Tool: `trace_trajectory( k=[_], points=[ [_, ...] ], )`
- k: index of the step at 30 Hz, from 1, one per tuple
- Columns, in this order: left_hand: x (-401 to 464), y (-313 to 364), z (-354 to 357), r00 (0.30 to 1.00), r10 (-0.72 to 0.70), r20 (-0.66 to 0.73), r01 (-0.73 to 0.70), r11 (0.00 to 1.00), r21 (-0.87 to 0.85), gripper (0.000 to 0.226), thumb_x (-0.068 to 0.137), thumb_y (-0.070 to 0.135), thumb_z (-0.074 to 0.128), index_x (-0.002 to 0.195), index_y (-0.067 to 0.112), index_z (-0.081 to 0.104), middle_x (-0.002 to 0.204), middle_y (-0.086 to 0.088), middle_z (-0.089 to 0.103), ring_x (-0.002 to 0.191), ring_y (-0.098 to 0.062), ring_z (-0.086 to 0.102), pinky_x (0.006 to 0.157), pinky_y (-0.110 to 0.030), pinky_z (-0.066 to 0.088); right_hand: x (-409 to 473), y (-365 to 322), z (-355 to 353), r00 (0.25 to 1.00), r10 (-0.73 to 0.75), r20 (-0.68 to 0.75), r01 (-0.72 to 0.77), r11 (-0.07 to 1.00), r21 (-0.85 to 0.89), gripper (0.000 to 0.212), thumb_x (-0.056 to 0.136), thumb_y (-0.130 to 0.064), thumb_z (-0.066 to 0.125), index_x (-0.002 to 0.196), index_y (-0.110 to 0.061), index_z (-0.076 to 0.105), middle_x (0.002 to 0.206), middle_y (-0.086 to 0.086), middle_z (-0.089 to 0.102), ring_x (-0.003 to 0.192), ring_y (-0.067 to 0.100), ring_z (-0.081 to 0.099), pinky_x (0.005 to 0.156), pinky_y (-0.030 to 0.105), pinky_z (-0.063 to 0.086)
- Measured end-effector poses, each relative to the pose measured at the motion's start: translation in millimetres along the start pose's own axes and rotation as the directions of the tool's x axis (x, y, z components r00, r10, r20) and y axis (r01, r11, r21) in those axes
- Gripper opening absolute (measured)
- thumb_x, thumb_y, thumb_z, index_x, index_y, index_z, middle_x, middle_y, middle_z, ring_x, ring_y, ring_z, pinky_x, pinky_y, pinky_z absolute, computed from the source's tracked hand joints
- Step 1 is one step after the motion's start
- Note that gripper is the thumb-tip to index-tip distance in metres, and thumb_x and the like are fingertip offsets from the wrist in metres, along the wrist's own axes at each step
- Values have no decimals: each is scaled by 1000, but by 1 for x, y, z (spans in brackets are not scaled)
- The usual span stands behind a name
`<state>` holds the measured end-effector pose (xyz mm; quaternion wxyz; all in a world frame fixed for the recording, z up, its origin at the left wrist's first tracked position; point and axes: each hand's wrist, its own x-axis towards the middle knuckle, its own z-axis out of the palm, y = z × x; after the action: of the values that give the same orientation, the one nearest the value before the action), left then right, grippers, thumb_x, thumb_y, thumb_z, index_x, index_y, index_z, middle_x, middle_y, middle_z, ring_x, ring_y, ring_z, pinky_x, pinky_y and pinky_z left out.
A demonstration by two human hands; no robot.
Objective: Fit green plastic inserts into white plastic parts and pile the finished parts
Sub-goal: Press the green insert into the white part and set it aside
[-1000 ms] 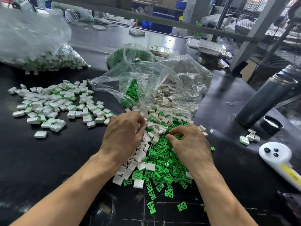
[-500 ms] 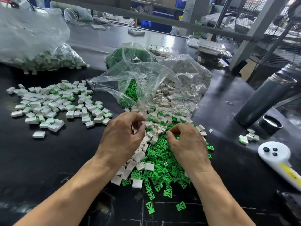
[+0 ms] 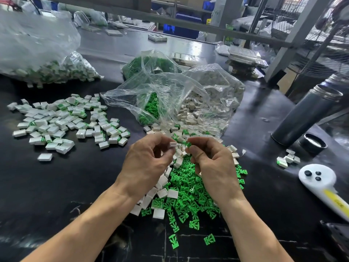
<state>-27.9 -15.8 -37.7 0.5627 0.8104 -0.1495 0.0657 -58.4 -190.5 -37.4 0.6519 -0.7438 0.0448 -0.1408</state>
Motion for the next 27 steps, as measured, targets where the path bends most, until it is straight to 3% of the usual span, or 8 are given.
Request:
trace_trajectory(
  k=[4, 6, 12, 17, 23, 27],
  points=[
    [1, 0, 3, 1000, -17, 19, 17, 999, -37, 8, 90, 22, 77, 96, 26, 77, 81, 4, 72, 73, -18, 66, 66, -39, 58, -2, -1, 2, 999, -41, 13, 40, 999, 33, 21, 95, -6, 71, 100, -27, 76, 83, -9, 74, 68, 4, 62, 63, 17, 48],
    [1, 0, 4, 999, -17, 27, 18, 999, -33, 8, 90, 20, 78, 96, 25, 77, 83, 4, 72, 74, -16, 66, 69, -40, 59, -3, -3, 2, 997, -71, 17, 70, 997, 32, 21, 95, -6, 71, 98, -26, 77, 81, -12, 72, 70, 2, 61, 65, 17, 48],
    [1, -1, 7, 999, -11, 40, 12, 1000, -6, 13, 87, 20, 81, 92, 31, 76, 87, 12, 71, 76, -7, 67, 74, -35, 59, -7, -3, 8, 990, -135, 39, 136, 990, -37, 25, 94, -9, 73, 97, -33, 79, 96, -5, 75, 81, 7, 63, 71, 28, 49],
    [0, -3, 5, 999, -6, 47, 7, 1000, -16, 9, 89, 25, 79, 92, 33, 75, 88, 14, 70, 78, -10, 67, 74, -38, 59, -7, -2, 8, 990, -136, 29, 138, 988, -74, 26, 93, -11, 74, 97, -36, 80, 98, -7, 73, 84, 8, 63, 74, 32, 50],
    [-1, -2, 4, 998, -38, 45, 40, 998, -44, 13, 89, 25, 79, 99, 33, 76, 82, 12, 73, 74, -7, 67, 68, -28, 58, -7, -2, 7, 990, -136, 45, 142, 978, -151, 23, 93, -15, 75, 99, -37, 79, 99, -11, 71, 79, 5, 63, 71, 25, 49],
    [1, 1, 3, 998, -53, 39, 56, 994, -98, 11, 88, 24, 80, 97, 29, 76, 81, 11, 74, 70, -4, 66, 63, -21, 53, -6, -2, 7, 998, -58, 20, 59, 997, -49, 20, 92, -13, 77, 103, -30, 75, 88, -6, 74, 69, 5, 63, 62, 22, 50]
  ],
)
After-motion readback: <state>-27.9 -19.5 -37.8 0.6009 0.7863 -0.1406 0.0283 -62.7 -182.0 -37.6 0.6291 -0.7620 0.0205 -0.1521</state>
